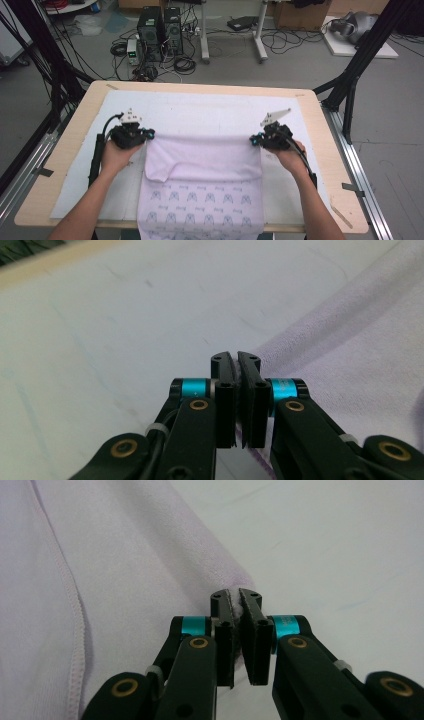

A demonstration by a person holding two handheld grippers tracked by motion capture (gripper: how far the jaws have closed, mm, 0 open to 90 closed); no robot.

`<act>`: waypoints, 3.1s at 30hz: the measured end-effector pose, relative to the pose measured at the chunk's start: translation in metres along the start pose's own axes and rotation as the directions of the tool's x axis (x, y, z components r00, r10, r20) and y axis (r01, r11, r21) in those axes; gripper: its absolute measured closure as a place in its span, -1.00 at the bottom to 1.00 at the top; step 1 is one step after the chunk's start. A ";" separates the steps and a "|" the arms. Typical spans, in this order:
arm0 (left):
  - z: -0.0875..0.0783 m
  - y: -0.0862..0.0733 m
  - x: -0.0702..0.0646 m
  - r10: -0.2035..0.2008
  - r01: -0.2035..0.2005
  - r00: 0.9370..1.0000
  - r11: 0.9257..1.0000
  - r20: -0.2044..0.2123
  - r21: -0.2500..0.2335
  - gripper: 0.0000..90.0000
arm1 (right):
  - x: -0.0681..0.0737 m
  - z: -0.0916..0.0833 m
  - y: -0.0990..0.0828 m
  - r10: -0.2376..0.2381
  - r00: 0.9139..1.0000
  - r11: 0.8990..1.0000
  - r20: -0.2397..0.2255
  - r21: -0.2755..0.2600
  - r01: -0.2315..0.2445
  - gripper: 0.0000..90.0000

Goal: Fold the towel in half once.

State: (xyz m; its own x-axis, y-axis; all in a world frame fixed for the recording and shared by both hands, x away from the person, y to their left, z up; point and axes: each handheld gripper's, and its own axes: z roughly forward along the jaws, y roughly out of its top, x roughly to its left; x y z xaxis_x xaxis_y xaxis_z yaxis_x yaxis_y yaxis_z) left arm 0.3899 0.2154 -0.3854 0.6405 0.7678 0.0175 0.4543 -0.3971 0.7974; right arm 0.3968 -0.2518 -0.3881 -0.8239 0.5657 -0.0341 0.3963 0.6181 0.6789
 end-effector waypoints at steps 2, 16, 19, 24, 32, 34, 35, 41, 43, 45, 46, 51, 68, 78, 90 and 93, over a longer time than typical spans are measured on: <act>-0.001 0.023 0.010 0.009 -0.009 0.999 1.000 -0.038 -0.013 0.91 | -0.013 -0.005 0.021 -0.005 0.999 1.000 0.040 -0.027 0.006 0.90; -0.010 0.068 0.049 -0.038 0.038 0.990 0.999 -0.139 -0.003 0.27 | -0.061 -0.021 0.076 0.099 0.992 0.991 0.073 -0.097 -0.092 0.28; -0.011 0.044 0.045 -0.059 0.058 0.994 0.998 -0.092 -0.014 0.23 | -0.053 -0.015 0.060 0.100 0.994 0.990 0.040 -0.100 -0.096 0.25; -0.014 0.017 0.026 -0.060 0.058 0.998 0.998 -0.029 -0.040 0.13 | -0.029 -0.003 0.047 0.071 0.997 0.995 0.004 -0.072 -0.070 0.20; -0.020 -0.010 0.001 -0.031 0.033 0.999 0.998 0.038 -0.046 -0.03 | -0.002 0.016 0.026 0.051 0.998 0.996 -0.049 -0.069 -0.054 0.20; -0.019 -0.018 -0.005 -0.027 0.030 0.998 0.999 0.057 -0.043 -0.06 | 0.000 0.019 0.021 0.061 0.997 0.996 -0.048 -0.056 -0.063 0.20; -0.018 -0.022 -0.007 -0.026 0.028 0.997 0.999 0.066 -0.037 -0.07 | 0.001 0.021 0.018 0.061 0.997 0.997 -0.045 -0.050 -0.063 0.19; -0.007 -0.042 -0.021 -0.014 0.013 0.992 1.000 0.127 0.008 -0.13 | -0.001 0.032 0.003 0.089 0.996 0.996 -0.031 -0.013 -0.089 0.17; -0.002 -0.043 -0.026 0.011 -0.018 0.990 0.999 0.143 0.047 -0.16 | -0.002 0.037 -0.002 0.100 0.995 0.995 -0.030 -0.002 -0.100 0.16; 0.001 -0.042 -0.029 0.036 -0.043 0.989 0.998 0.146 0.047 -0.08 | -0.002 0.040 -0.004 0.111 0.993 0.994 -0.027 0.019 -0.110 0.20; 0.003 -0.042 -0.030 0.054 -0.062 0.988 0.997 0.147 0.049 0.09 | -0.002 0.042 -0.005 0.106 0.994 0.994 -0.026 0.022 -0.106 0.26; 0.005 -0.045 -0.026 0.066 -0.078 0.988 0.994 0.141 0.079 0.89 | -0.001 0.043 -0.009 0.106 0.993 0.994 -0.050 0.039 -0.104 0.79; -0.049 -0.055 -0.032 0.065 -0.059 0.992 0.997 0.112 -0.058 0.95 | 0.021 -0.007 -0.007 0.035 0.995 0.995 -0.096 -0.090 -0.044 0.85; -0.111 -0.087 -0.066 0.114 -0.096 0.984 0.986 0.136 -0.134 0.95 | 0.082 -0.055 -0.043 -0.067 0.989 0.981 -0.134 -0.188 0.041 0.84; -0.118 -0.098 -0.072 0.078 -0.066 0.986 0.994 0.149 -0.085 0.13 | 0.094 -0.068 -0.052 -0.086 0.982 0.981 -0.168 -0.189 0.053 0.32; -0.092 -0.081 -0.054 0.065 -0.056 0.991 0.995 0.115 -0.083 0.09 | 0.072 -0.048 -0.038 -0.054 0.990 0.986 -0.134 -0.166 0.031 0.23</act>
State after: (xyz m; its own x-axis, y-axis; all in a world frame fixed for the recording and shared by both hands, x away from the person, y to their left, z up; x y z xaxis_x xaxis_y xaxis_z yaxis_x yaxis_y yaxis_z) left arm 0.2618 0.2527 -0.3949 0.7360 0.6770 -0.0002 0.3647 -0.3961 0.8427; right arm 0.3031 -0.2608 -0.3806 -0.8908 0.4535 0.0276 0.2976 0.5366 0.7896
